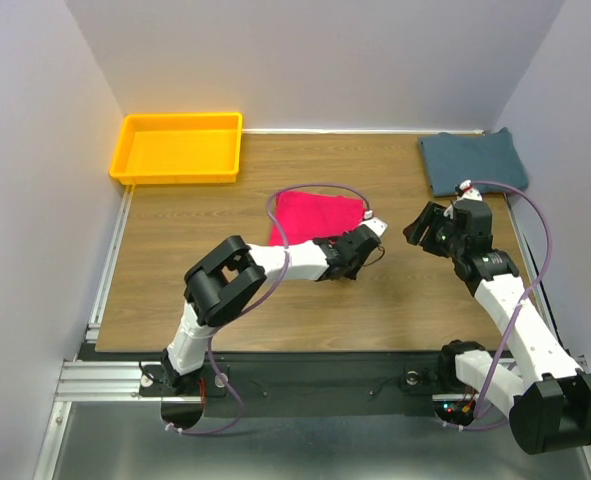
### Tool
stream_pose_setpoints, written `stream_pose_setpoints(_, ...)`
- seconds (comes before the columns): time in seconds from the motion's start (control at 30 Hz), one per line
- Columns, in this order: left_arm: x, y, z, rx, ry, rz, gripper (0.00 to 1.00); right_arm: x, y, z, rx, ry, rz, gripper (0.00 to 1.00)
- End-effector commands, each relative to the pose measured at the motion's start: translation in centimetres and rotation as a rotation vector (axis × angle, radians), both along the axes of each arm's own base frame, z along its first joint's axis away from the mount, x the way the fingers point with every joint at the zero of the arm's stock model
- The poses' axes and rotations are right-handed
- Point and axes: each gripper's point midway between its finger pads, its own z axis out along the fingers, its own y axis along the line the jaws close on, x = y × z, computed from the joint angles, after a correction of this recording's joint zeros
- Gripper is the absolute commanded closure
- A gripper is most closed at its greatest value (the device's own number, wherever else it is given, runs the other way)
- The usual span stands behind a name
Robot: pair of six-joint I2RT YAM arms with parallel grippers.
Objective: Fold and stack the t-shirts
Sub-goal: Neatly place the folded tshirt to the corner
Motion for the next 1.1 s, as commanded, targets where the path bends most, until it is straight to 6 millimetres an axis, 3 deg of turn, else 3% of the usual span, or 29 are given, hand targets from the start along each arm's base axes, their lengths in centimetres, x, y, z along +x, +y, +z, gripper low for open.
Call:
stream_pose_setpoints(0.0,-1.1,2.5,4.3,-0.015,0.006,0.051,0.61,-0.2,-0.3,0.6,0.005,-0.027,-0.014,0.35)
stream_pose_setpoints(0.13,-1.6,3.0,7.7,-0.077,-0.032,0.070,0.43,-0.3,-0.7,0.9,-0.001,-0.037,-0.033,0.35)
stream_pose_setpoints(0.27,-1.8,2.9,10.4,-0.135,-0.071,0.070,0.31,-0.5,-2.3,0.5,-0.050,-0.017,-0.110,0.20)
stream_pose_setpoints(0.4,-1.5,2.6,11.0,-0.128,-0.114,0.060,0.28,-1.3,-4.0,-1.6,-0.117,0.084,-0.182,0.02)
stream_pose_setpoints(0.57,-1.5,2.1,10.2,-0.057,-0.156,0.023,0.26,-1.5,-5.3,-3.7,-0.146,0.183,-0.225,0.00)
stream_pose_setpoints(0.8,-1.1,-0.2,8.1,0.050,-0.202,-0.048,0.26,-1.5,-6.2,-5.8,-0.067,0.279,-0.235,0.00)
stream_pose_setpoints(1.07,-0.5,-2.2,4.6,0.195,-0.221,-0.111,0.26,-1.4,-5.9,-6.1,-0.050,0.291,-0.210,0.00)
